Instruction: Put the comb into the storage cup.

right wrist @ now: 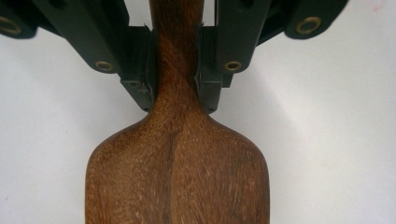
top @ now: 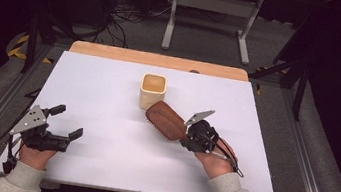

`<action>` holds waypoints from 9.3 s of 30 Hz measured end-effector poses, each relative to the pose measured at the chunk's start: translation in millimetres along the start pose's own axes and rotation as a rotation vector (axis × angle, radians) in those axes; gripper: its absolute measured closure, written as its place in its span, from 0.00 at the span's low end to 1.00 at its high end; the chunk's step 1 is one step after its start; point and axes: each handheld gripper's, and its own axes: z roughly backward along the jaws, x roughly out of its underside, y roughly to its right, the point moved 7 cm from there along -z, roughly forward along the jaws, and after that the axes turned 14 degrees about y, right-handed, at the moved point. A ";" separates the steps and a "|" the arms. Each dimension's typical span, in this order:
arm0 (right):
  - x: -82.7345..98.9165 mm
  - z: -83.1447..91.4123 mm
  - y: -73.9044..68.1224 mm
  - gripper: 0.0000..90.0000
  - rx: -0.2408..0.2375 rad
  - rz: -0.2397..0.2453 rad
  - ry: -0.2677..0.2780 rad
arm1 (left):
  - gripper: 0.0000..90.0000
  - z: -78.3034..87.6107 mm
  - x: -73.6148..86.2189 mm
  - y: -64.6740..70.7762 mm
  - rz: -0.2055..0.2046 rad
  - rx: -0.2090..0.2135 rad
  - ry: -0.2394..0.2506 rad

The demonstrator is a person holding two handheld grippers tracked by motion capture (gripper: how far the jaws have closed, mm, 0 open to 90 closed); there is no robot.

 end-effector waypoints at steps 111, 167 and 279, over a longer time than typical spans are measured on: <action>-31.6 4.2 -64.8 0.80 0.001 0.201 0.672 | 0.01 -110.9 -64.0 101.0 0.082 0.322 -0.076; -29.6 0.6 -64.5 0.74 -0.053 0.204 0.665 | 0.62 -110.2 -86.3 128.6 0.071 0.455 -0.104; -0.1 42.7 -2.3 0.04 0.018 -0.050 0.772 | 0.61 -178.3 -165.0 24.4 0.028 0.062 -0.097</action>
